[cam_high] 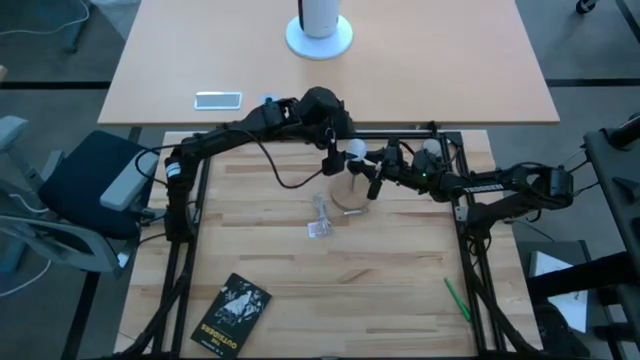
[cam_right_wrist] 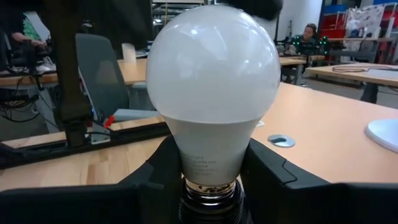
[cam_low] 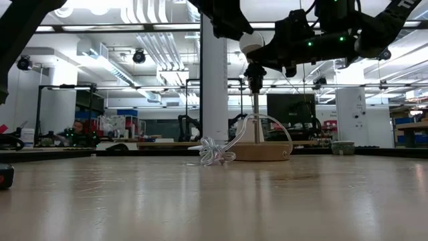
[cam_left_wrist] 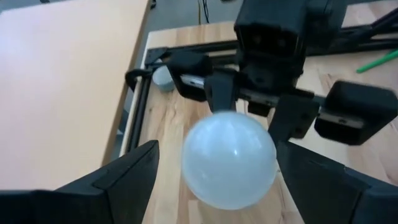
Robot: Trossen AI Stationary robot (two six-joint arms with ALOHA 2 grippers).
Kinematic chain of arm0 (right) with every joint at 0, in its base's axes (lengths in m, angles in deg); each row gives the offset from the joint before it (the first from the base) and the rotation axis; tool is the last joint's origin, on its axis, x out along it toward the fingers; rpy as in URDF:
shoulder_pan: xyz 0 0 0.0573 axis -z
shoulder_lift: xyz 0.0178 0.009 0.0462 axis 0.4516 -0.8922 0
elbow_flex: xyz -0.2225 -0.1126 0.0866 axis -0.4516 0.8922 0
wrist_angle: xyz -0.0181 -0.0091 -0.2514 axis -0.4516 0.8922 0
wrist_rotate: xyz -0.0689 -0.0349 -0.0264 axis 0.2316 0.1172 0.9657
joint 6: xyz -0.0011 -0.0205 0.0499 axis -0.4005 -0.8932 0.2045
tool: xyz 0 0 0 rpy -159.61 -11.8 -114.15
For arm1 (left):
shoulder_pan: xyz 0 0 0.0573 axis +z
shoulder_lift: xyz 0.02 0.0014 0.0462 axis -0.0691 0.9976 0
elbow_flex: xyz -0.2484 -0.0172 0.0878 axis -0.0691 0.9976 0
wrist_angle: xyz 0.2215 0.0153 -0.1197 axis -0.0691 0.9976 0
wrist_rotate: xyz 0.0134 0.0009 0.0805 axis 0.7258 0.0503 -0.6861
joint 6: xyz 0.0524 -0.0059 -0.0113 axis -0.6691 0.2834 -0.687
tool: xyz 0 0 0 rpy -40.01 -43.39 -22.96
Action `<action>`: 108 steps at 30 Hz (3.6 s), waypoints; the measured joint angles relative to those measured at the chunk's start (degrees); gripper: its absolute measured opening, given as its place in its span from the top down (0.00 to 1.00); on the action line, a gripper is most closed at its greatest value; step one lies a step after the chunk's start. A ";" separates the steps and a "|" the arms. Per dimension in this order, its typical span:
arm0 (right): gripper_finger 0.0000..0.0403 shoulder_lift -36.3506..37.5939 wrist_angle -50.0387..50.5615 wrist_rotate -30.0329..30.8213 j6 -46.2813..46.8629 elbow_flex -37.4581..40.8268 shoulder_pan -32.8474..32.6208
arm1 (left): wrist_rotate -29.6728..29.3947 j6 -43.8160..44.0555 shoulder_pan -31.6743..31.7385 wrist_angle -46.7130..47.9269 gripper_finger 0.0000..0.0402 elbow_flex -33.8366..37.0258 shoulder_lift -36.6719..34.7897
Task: Screw lightbulb
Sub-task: Insert the lightbulb into the lamp
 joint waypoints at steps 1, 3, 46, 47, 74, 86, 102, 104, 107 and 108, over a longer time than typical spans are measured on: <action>0.71 0.00 0.00 0.00 -0.19 0.00 0.00 | 0.03 0.01 0.00 -0.55 0.23 0.74 0.01; 0.71 0.00 0.05 0.00 -1.06 0.00 -0.02 | 0.22 -0.34 -0.07 -3.21 0.24 2.59 -0.01; 0.57 18.57 18.95 7.17 -10.77 -3.41 -0.99 | 2.50 -1.84 -1.03 -4.56 0.32 3.28 0.12; 0.58 17.80 18.21 6.80 -11.31 -4.02 -0.94 | 2.51 -1.80 -1.03 -4.52 0.32 3.28 0.12; 0.99 10.62 29.20 2.80 -14.14 -13.05 -0.96 | 1.20 -1.34 -1.07 -5.46 0.32 3.39 0.30; 1.00 10.58 29.35 3.61 -14.35 -12.92 -0.94 | 0.96 2.63 -1.09 -5.81 0.32 3.39 0.27; 1.00 10.51 29.66 3.85 -14.31 -12.87 -0.85 | -1.74 3.89 -1.20 -3.56 0.21 3.13 -0.72; 1.00 10.51 29.77 3.82 -14.33 -12.90 -0.87 | -2.01 3.85 -1.22 -1.10 0.21 3.13 -1.08; 1.00 10.51 29.79 3.80 -14.33 -12.90 -0.87 | -3.73 3.80 -1.40 1.32 0.21 3.15 -1.36; 1.00 10.51 29.77 3.80 -14.33 -12.90 -0.87 | -4.41 3.78 -1.46 1.77 0.21 3.19 -1.47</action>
